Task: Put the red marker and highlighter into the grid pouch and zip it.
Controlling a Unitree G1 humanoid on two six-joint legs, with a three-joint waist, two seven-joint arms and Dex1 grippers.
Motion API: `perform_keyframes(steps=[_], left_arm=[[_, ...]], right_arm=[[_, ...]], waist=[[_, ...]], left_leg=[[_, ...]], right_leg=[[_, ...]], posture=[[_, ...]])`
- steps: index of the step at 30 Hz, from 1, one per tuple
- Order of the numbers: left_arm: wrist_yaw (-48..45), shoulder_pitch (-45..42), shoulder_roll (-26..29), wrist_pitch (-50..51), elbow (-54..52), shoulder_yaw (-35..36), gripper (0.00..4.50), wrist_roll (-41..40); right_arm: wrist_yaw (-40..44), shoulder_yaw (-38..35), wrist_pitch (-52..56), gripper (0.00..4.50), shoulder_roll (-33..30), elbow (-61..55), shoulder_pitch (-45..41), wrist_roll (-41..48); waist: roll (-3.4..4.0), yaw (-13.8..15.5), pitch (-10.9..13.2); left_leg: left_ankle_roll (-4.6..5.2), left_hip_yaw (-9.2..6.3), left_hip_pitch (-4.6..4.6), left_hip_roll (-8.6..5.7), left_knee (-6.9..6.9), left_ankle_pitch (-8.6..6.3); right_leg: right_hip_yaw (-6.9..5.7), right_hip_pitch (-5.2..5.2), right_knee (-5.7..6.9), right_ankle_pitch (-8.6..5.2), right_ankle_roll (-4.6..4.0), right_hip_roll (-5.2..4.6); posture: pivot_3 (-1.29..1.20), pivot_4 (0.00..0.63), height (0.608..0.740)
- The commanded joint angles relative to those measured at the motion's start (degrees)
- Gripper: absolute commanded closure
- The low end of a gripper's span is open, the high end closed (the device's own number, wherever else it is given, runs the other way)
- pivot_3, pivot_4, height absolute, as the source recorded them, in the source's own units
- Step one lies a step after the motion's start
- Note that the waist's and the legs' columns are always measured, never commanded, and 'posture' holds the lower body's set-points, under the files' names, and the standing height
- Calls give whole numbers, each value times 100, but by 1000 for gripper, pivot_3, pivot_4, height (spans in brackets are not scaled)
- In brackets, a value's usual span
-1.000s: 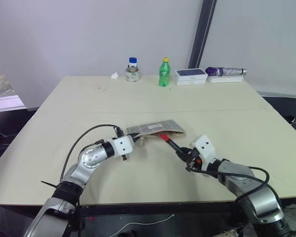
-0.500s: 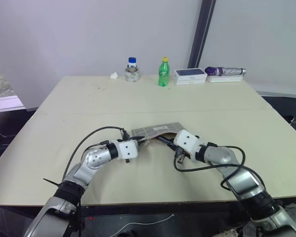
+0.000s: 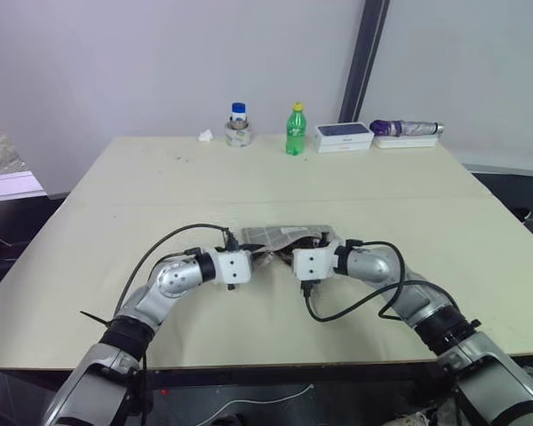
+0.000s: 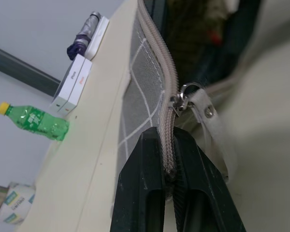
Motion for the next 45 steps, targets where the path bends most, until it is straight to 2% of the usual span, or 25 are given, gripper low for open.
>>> perform_keyframes(steps=[1, 4, 7, 10, 12, 15, 18, 24, 30, 34, 37, 44, 45], left_arm=[[47, -97, 43, -1, -112, 110, 4500, -91], [44, -51, 1, 54, -129, 141, 4500, -178], [80, 15, -57, 132, -149, 187, 4500, -256], [116, 6, -150, 264, -132, 238, 4500, -358], [252, -53, -225, 239, -57, 192, 4500, -242], [190, -86, -256, 264, 1, 61, 4500, -150], [139, -109, -243, 197, 77, -79, 4500, 3], [-19, -218, -174, 82, -22, -240, 4500, 174], [-8, -290, -37, 95, -162, -236, 4500, 290], [15, -287, -18, 144, -225, -214, 4500, 282], [42, -274, -7, 171, -262, -210, 4500, 295], [102, -257, 32, 222, -257, -149, 4500, 275], [108, -246, 57, 220, -251, -135, 4500, 272]], right_arm=[[163, -490, 46, 69, -118, -280, 131, 441], [383, -864, 565, 69, -124, -809, 399, 881], [728, -1329, 1450, 69, -115, -1760, 833, 1679], [926, -1808, 2899, 69, 138, -2887, 1403, 3127], [982, -1870, 3564, 69, 216, -3352, 1712, 3647], [1019, -1546, 4331, 69, 107, -3773, 2030, 3749], [419, -1345, 5042, 69, 581, -3750, 2221, 3743], [-730, -1367, 5236, 69, 1808, -2828, 2053, 3469], [-1086, -1704, 5271, 69, 2463, -2273, 1605, 3654], [-917, -1866, 5405, 69, 2686, -2153, 1364, 3989], [-874, -1785, 5353, 848, 2645, -1989, 1299, 3891], [-1035, -1982, 5374, 4466, 2565, -1980, 1269, 3854], [-984, -2012, 5413, 4466, 2441, -2064, 1329, 3855]], waist=[[0, 0, 0], [0, 0, 0], [0, 10, 0], [0, 7, 0], [0, 9, 0], [0, 15, 0], [0, 12, 0], [0, 10, 0], [0, 3, 0], [0, -4, 0], [1, -9, 0], [1, -13, 0], [1, -12, 0]], left_leg=[[0, 0, 0, 0, 0, 0], [1, -1, 0, 1, 0, -1], [11, -1, 0, 1, 0, -7], [13, -3, -1, 1, 1, -8], [13, -5, 0, 2, 1, -8], [14, -5, 0, 1, 4, -8], [14, -5, 0, 1, 3, -8], [13, -4, 0, 0, 2, -7], [13, -5, 0, 0, 1, -7], [13, -5, 0, 0, 1, -8], [13, -5, 0, 0, 1, -8], [13, -4, 0, 0, 0, -8], [13, -4, 0, 0, 0, -8]], right_leg=[[0, -1, 0, 0, 0, 0], [0, 1, 0, 0, 0, 0], [0, 0, 0, 0, 0, 0], [0, 2, 0, 0, 0, 0], [-1, 4, 0, 0, 0, 0], [-1, 5, 0, 0, 0, 0], [-1, 4, 1, 0, 0, 0], [0, 0, 5, 0, 0, 0], [0, -1, 5, 0, 0, 0], [0, -1, 5, 0, 0, 1], [0, -3, 6, 0, 0, 1], [1, -5, 8, 0, 0, 1], [1, -5, 9, 0, 0, 1]], posture=[[0, 150, 740], [0, 150, 740], [0, 150, 740], [0, 150, 740], [0, 150, 740], [0, 150, 740], [0, 150, 740], [0, 150, 740], [0, 150, 740], [0, 150, 740], [0, 150, 740], [0, 150, 740], [0, 150, 740]])
